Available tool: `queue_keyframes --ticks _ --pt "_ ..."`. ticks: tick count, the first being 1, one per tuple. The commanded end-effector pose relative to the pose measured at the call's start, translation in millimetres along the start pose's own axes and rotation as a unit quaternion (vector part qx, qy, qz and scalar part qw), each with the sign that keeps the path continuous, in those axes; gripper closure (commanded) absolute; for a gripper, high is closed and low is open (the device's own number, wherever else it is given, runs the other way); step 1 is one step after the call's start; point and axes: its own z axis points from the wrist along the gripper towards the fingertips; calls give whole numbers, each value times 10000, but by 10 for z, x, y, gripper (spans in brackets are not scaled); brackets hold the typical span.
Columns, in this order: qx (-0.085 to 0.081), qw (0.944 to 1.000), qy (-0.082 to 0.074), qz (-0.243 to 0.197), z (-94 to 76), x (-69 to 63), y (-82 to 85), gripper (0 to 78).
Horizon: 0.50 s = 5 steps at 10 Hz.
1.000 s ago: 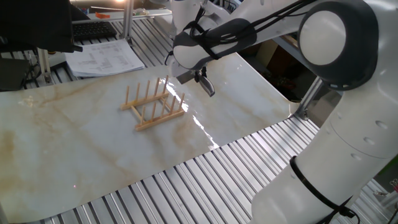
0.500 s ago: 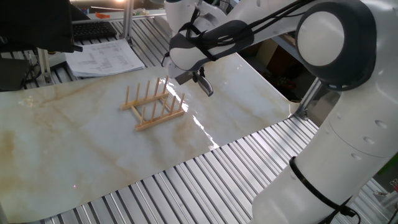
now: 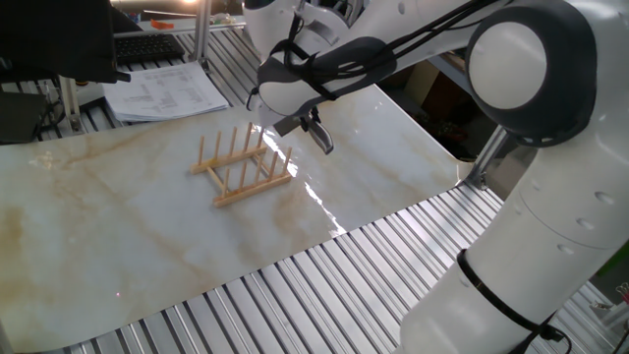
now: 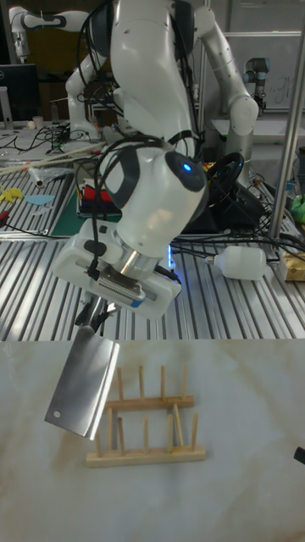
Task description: Put the knife on the knife rack
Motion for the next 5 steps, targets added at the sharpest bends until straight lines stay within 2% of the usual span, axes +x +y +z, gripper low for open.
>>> queue_keyframes --ticks 1,2,3,5 --pt "180 9998 -26 -74 -11 -11 13 764" --pt "181 9998 -21 -71 -10 -7 17 764" --pt "273 9996 -14 -107 -5 12 33 764" --pt "321 9994 -1 -104 11 33 77 764"
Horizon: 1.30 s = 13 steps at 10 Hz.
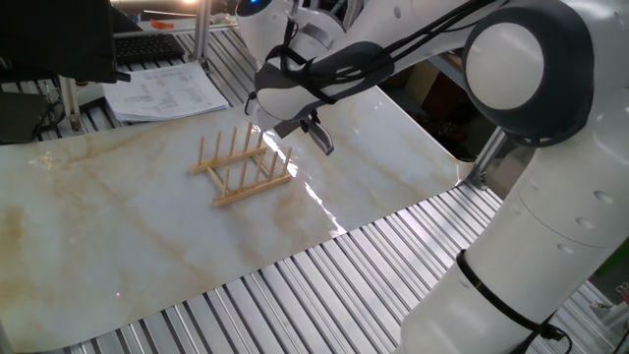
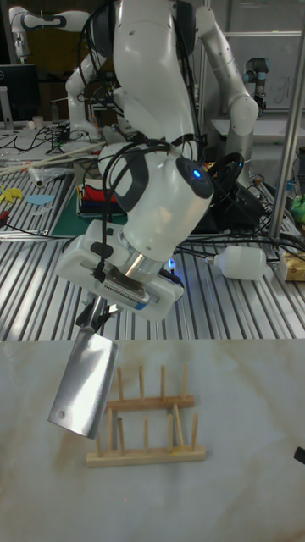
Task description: Put the knife on the knife rack
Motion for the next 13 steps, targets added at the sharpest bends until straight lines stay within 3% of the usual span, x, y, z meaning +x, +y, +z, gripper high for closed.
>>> queue_keyframes --ticks 1,13 --pt "121 9999 -5 -24 4 9 53 764" --pt "567 9983 68 -125 -13 4 101 764"
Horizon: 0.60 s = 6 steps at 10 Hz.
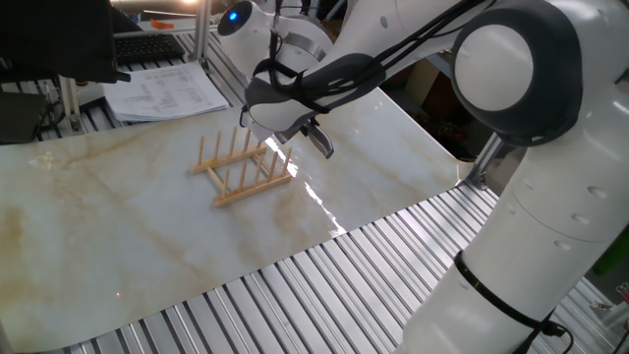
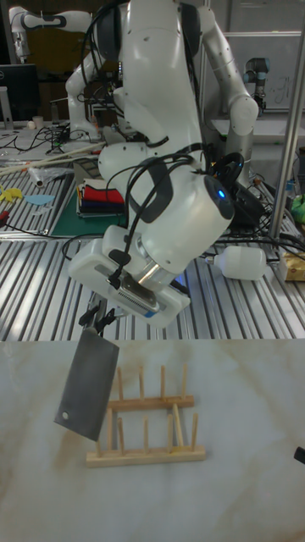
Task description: Put the knife on the knife rack
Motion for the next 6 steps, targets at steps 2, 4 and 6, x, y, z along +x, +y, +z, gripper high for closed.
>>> queue_keyframes --ticks 2,4,6 --pt "164 9999 1 10 -39 -12 11 764" --pt "263 9997 8 4 -39 -12 12 764" --pt "356 9994 4 -4 -39 -13 12 764"
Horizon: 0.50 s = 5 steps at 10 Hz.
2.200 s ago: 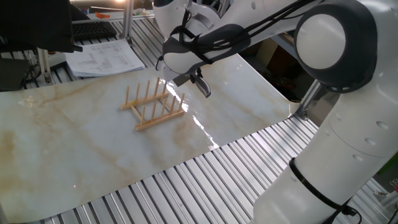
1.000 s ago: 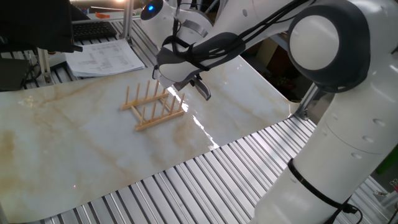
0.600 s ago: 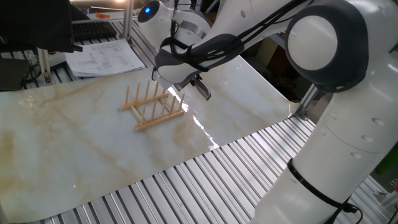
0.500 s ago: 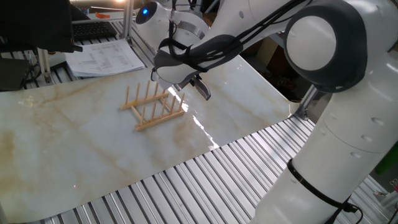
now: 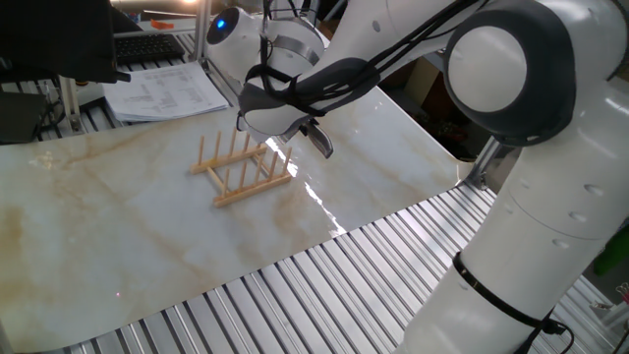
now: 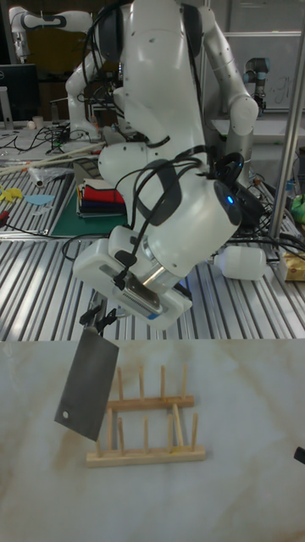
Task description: Put the knife on the knife rack
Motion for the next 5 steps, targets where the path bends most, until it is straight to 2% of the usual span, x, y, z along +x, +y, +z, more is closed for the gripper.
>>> queue_keyframes --ticks 1,3,5 --pt "98 9999 -22 5 -14 -11 -14 764" --pt "231 9997 -5 17 -12 -18 -3 764" --pt "285 9996 -8 27 -10 -30 16 764"
